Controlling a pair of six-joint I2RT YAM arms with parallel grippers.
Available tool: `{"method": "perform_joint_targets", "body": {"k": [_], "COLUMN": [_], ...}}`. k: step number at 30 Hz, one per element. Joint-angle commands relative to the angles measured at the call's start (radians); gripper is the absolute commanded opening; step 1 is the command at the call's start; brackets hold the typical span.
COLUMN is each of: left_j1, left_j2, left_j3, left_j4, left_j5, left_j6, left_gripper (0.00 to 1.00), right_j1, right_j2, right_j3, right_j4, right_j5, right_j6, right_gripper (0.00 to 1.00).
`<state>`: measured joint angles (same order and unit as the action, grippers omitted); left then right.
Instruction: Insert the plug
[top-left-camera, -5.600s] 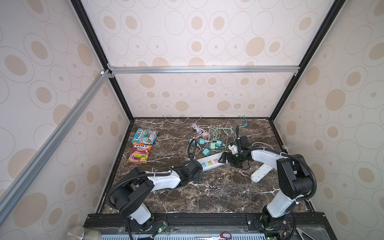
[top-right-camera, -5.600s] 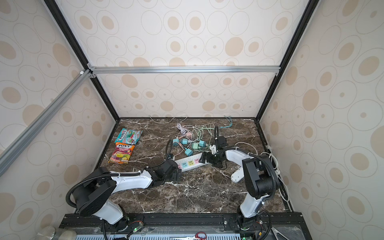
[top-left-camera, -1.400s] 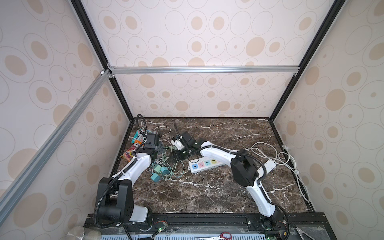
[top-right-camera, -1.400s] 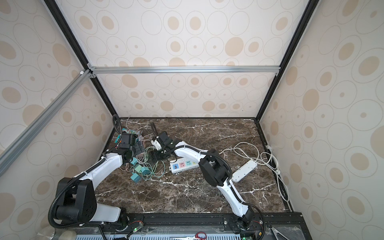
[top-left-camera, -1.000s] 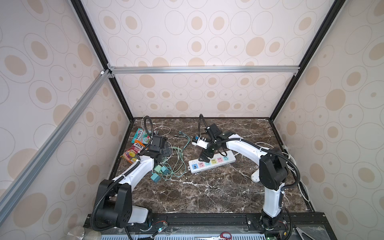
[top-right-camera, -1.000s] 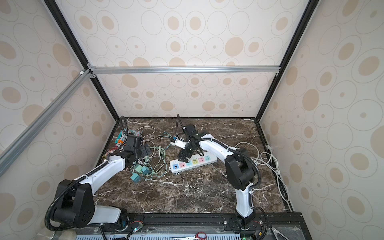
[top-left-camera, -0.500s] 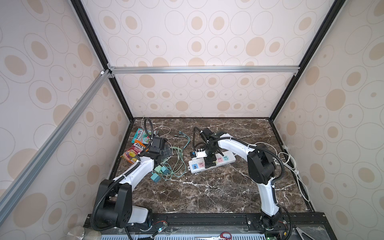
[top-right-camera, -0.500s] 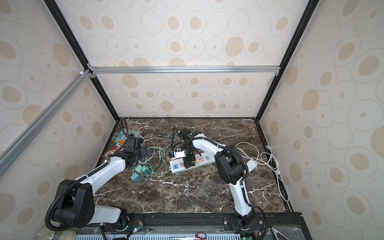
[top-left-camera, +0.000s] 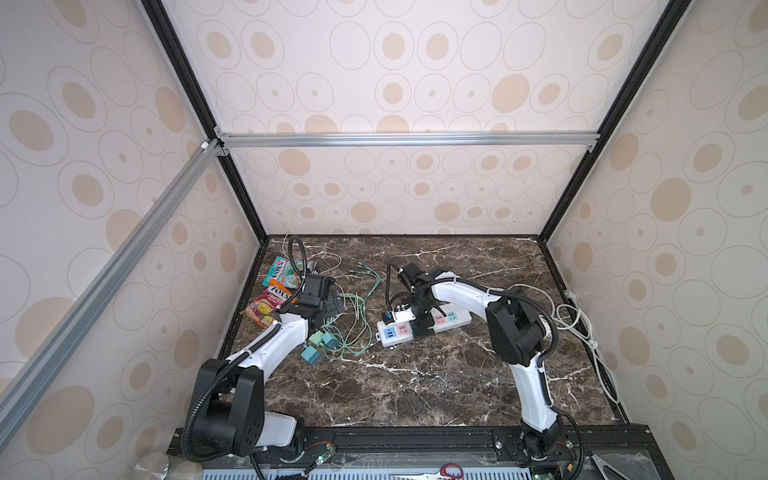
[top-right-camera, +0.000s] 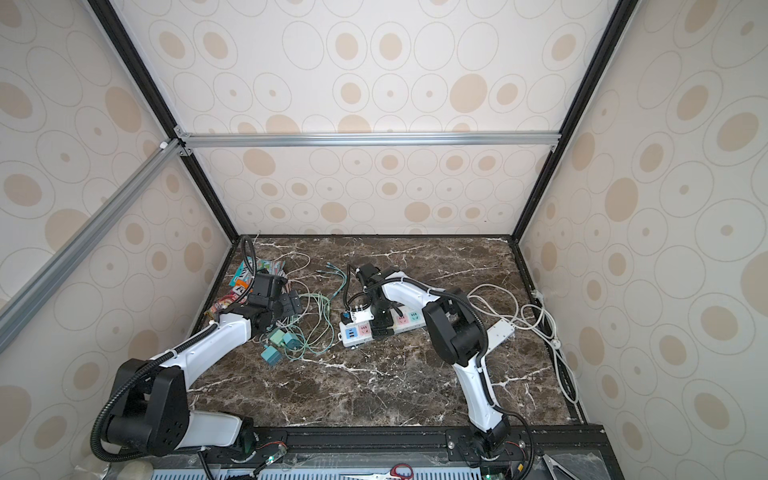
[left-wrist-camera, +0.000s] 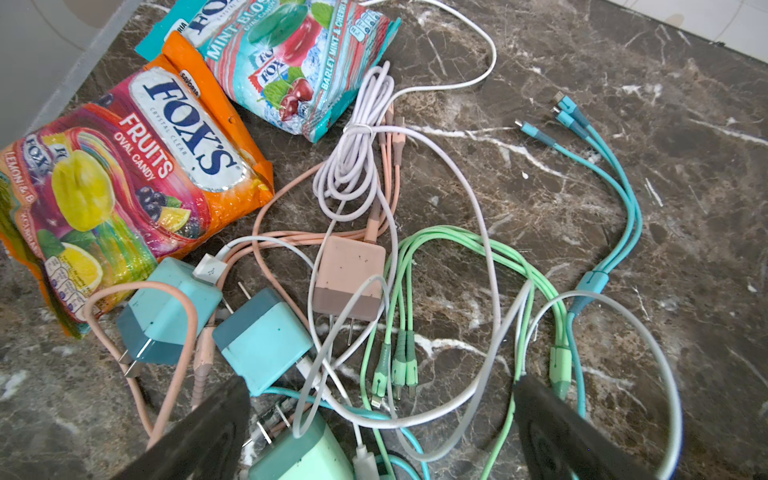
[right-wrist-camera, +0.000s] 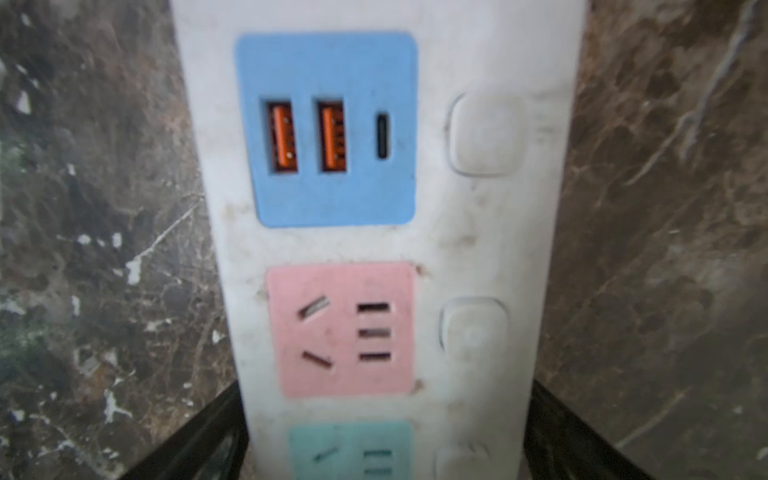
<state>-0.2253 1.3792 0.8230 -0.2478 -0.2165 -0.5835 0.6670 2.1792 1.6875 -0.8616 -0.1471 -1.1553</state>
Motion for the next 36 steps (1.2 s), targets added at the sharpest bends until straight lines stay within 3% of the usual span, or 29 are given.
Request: {"method": "perform_joint_targets", "body": {"k": [1, 4, 8, 13, 18, 23, 30, 36], "left_j1": [0.001, 0.001, 0.001, 0.001, 0.001, 0.001, 0.002, 0.002], "left_j2": [-0.013, -0.017, -0.022, -0.019, -0.005, 0.007, 0.026, 0.047], "left_j3": [-0.005, -0.008, -0.008, -0.004, 0.009, 0.021, 0.035, 0.039], "left_j4": [-0.004, -0.007, -0.013, -0.016, -0.023, -0.031, -0.038, -0.032], "left_j5": [-0.024, -0.03, -0.04, -0.046, -0.043, -0.043, -0.036, -0.015], "left_j6": [-0.004, -0.001, 0.002, 0.001, 0.001, 0.007, 0.019, 0.02], "left_gripper": [0.98, 0.99, 0.98, 0.98, 0.98, 0.98, 0.98, 0.98], "right_j1": [-0.006, -0.034, -0.078, -0.124, -0.163, -0.172, -0.167, -0.162], "right_j2": [0.004, 0.015, 0.045, 0.121, 0.303, 0.365, 0.329, 0.322], "right_j3": [-0.018, -0.002, 0.047, 0.161, 0.466, 0.575, 0.578, 0.556], "right_j4": [0.026, 0.047, 0.037, -0.001, -0.198, -0.245, -0.33, -0.356], "right_j5": [0.013, 0.007, 0.002, -0.009, -0.015, -0.011, -0.057, -0.026], "right_j6": [0.005, 0.022, -0.004, -0.052, 0.014, 0.035, 0.098, 0.199], "right_gripper": [0.91, 0.8, 0.75, 0.75, 0.74, 0.75, 0.75, 0.73]}}
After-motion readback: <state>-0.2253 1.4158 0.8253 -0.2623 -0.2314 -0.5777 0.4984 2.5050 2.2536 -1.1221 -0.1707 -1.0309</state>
